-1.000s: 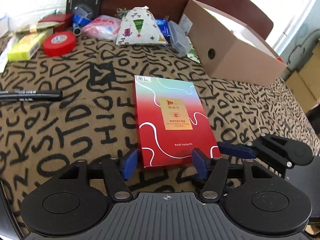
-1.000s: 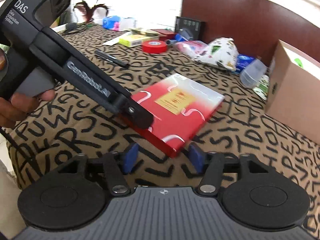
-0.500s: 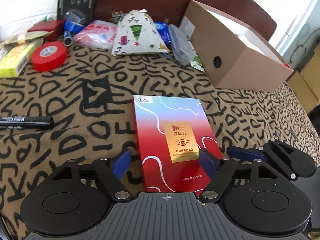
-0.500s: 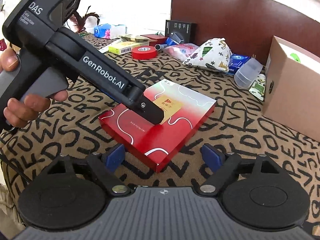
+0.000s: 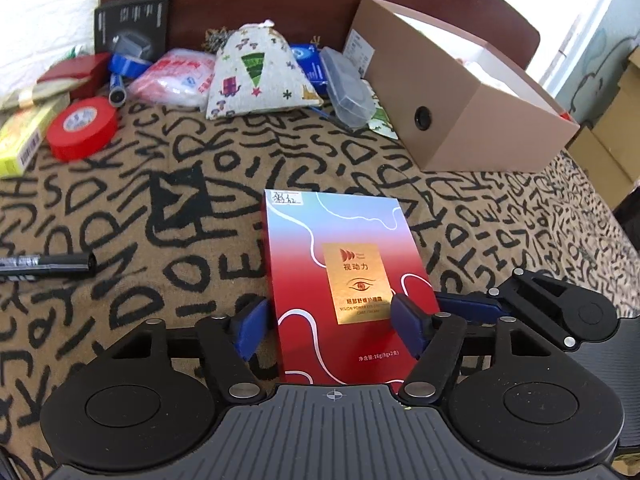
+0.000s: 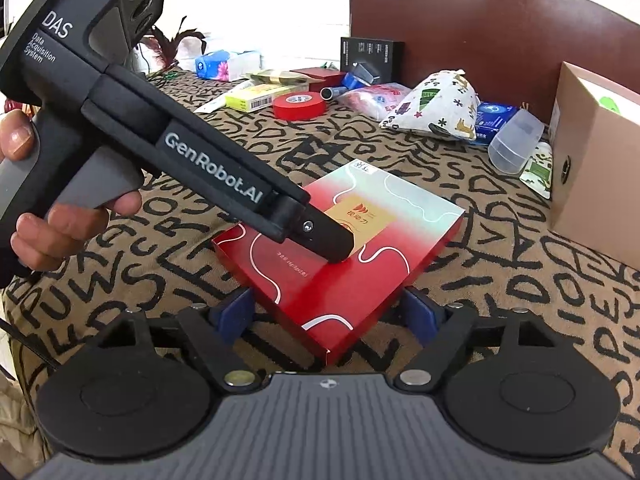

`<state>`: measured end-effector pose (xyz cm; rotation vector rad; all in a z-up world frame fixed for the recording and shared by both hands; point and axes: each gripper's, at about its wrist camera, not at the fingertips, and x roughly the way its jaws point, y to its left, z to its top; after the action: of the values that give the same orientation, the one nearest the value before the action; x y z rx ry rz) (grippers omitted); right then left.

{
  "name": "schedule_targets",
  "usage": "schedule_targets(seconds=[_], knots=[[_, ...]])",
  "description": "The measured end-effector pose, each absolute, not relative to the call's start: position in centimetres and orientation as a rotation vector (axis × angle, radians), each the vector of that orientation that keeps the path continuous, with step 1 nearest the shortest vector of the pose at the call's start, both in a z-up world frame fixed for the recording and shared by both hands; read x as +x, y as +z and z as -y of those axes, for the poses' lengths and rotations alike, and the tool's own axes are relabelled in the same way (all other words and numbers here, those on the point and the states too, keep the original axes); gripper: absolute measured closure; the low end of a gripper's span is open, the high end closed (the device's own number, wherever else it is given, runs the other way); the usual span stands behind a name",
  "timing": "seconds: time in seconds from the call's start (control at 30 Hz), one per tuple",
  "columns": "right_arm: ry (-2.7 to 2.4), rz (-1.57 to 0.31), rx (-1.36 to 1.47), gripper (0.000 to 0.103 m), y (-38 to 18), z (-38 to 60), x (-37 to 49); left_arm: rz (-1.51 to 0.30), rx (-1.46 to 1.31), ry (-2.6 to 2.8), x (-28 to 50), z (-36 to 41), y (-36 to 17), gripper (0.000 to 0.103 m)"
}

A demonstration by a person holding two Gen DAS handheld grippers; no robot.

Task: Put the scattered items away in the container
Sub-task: 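Close the left gripper on the gift box and lift it, then carry the gift box in the left gripper over the cardboard box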

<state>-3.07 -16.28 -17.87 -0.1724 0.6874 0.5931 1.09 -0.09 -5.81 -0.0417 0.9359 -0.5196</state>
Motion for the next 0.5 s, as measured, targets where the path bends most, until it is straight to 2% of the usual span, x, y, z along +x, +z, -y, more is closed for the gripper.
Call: schedule_targets(seconds=[0.17, 0.5], knots=[[0.573, -0.657, -0.151, 0.020, -16.4, 17.3, -3.9, -0.884, -0.027, -0.540, 0.2, 0.7, -3.8, 0.032], [0.466, -0.426, -0.231, 0.020, -10.4, 20.7, -5.2, -0.647, 0.039, -0.612, -0.5, 4.7, 3.9, 0.031]])
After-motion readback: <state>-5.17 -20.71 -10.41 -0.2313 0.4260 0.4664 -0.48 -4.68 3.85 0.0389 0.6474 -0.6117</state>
